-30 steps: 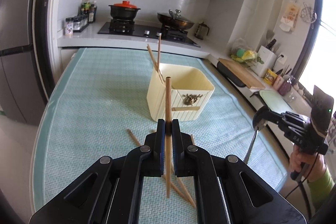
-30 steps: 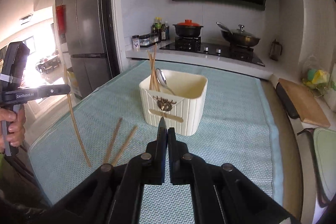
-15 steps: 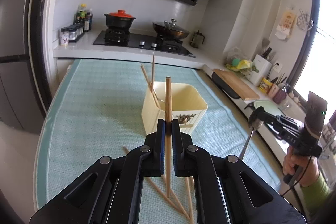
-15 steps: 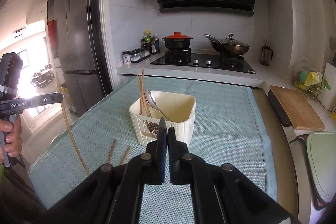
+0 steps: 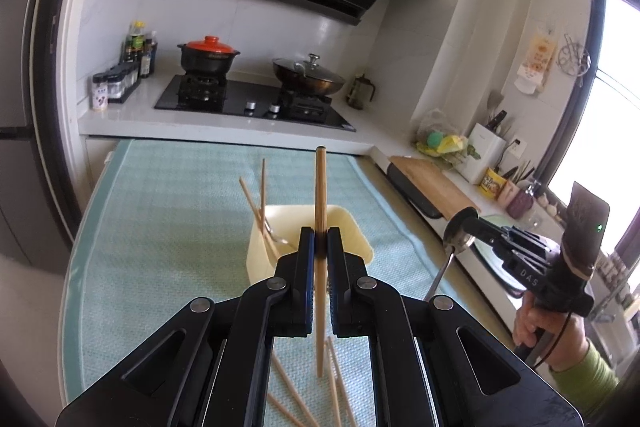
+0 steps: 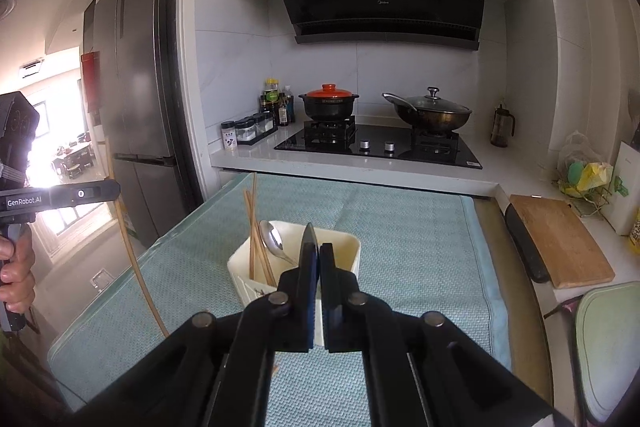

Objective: Organize utensils
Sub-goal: 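Lift and carry the chopstick and spoon over the cream holder with both tools, then open the left tool to drop the chopstick while the right tool drops the spoon into the holder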

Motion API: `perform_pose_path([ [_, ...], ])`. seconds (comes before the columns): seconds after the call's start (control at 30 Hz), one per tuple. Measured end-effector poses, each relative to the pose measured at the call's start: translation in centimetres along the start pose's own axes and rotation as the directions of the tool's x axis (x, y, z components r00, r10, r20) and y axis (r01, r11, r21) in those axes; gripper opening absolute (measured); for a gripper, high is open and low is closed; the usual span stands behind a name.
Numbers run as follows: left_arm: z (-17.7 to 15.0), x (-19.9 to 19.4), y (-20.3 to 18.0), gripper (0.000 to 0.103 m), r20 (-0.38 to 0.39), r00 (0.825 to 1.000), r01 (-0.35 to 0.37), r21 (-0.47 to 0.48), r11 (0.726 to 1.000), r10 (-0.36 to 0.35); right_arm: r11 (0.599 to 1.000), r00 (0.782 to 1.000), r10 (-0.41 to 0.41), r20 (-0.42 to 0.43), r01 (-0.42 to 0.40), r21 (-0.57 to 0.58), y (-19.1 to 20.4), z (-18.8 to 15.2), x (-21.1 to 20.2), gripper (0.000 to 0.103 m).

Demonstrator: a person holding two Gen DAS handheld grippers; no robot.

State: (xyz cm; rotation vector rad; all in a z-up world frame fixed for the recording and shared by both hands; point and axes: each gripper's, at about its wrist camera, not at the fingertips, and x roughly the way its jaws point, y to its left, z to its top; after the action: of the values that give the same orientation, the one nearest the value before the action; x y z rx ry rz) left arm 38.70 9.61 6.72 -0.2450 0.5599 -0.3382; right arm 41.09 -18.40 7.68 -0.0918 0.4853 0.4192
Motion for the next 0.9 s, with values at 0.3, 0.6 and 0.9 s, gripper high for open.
perform_pose_path([
  [0.3, 6.6, 2.8, -1.0, 0.004, 0.099, 0.994, -0.055, 0.012, 0.998, 0.054, 0.994, 0.993, -0.102, 0.064, 0.104, -0.023, -1.0, 4.8, 4.7, 0.002],
  [0.6, 7.1, 10.5, 0.3, 0.004, 0.064, 0.989, -0.133, 0.000, 0.991, 0.132, 0.985, 0.991, -0.128, 0.041, 0.132, -0.113, -0.3, 4.7, 12.4, 0.002],
  [0.9, 1.9, 17.8, 3.2, 0.004, -0.117, 0.980, -0.167, -0.037, 0.985, 0.161, 0.995, 0.985, -0.090, -0.146, 0.084, -0.050, -1.4, 0.4, 18.7, 0.002],
])
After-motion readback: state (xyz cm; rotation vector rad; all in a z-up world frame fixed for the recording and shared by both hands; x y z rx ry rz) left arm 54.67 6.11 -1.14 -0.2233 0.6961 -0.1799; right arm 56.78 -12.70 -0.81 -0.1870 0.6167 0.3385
